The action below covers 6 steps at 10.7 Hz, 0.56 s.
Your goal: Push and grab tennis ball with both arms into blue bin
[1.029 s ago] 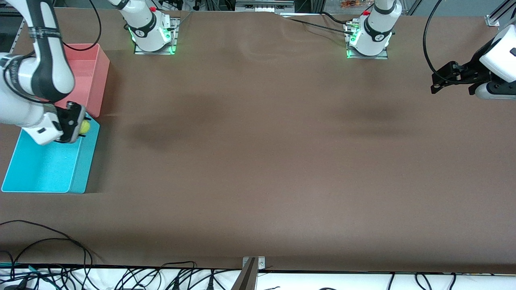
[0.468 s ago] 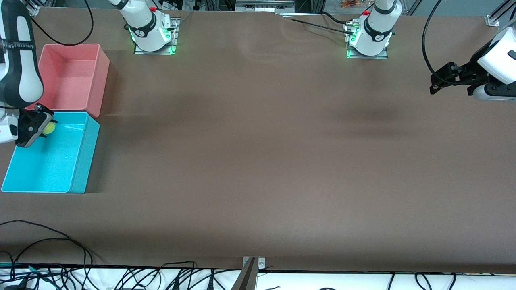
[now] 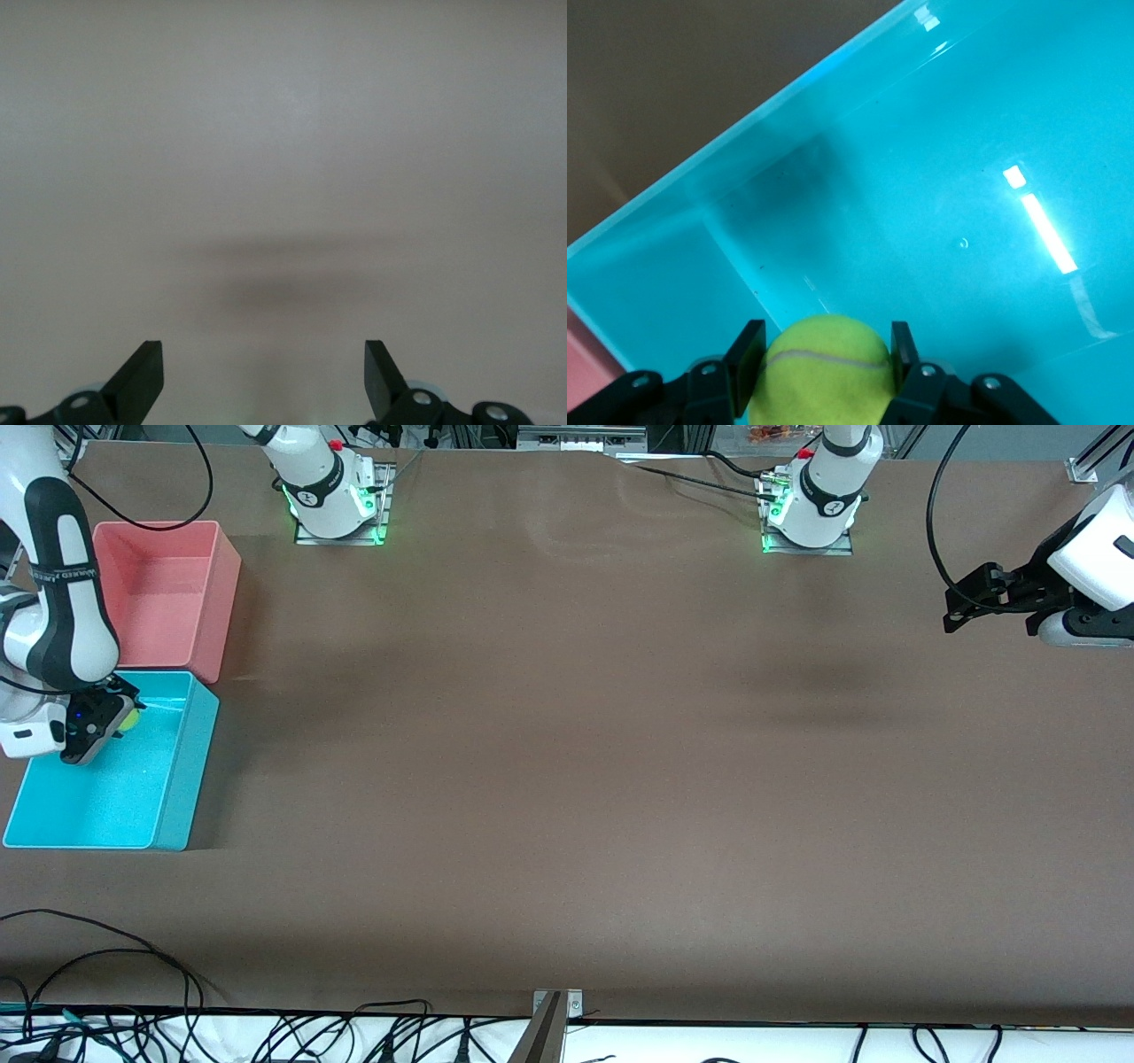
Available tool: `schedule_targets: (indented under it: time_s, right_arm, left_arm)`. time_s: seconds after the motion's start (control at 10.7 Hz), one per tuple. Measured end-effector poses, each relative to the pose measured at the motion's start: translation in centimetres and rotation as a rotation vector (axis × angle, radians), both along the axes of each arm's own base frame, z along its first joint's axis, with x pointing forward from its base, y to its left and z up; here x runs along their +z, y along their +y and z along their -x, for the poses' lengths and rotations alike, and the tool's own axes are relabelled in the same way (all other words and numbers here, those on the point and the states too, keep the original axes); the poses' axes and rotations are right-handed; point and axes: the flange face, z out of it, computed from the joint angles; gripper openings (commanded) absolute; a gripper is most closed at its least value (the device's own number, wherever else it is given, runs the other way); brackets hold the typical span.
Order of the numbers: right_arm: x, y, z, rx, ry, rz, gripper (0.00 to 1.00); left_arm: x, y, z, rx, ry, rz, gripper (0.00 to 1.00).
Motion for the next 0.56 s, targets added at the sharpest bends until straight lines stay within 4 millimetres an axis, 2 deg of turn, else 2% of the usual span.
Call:
schedule_targets:
  time_s: [0.19,0.56]
  right_arm:
    - [-0.7,0.1,-0.1,-0.029,-0.007,-0.017,1.00]
    - [1.3,0.1,-1.8,-0.057,-0.072,-0.033,1.00]
  left_arm:
    - [0.0,0.0,0.0,0.000,-0.001,0.000,1.00]
    - [0.0,0.0,0.0,0.000,-0.001,0.000,1.00]
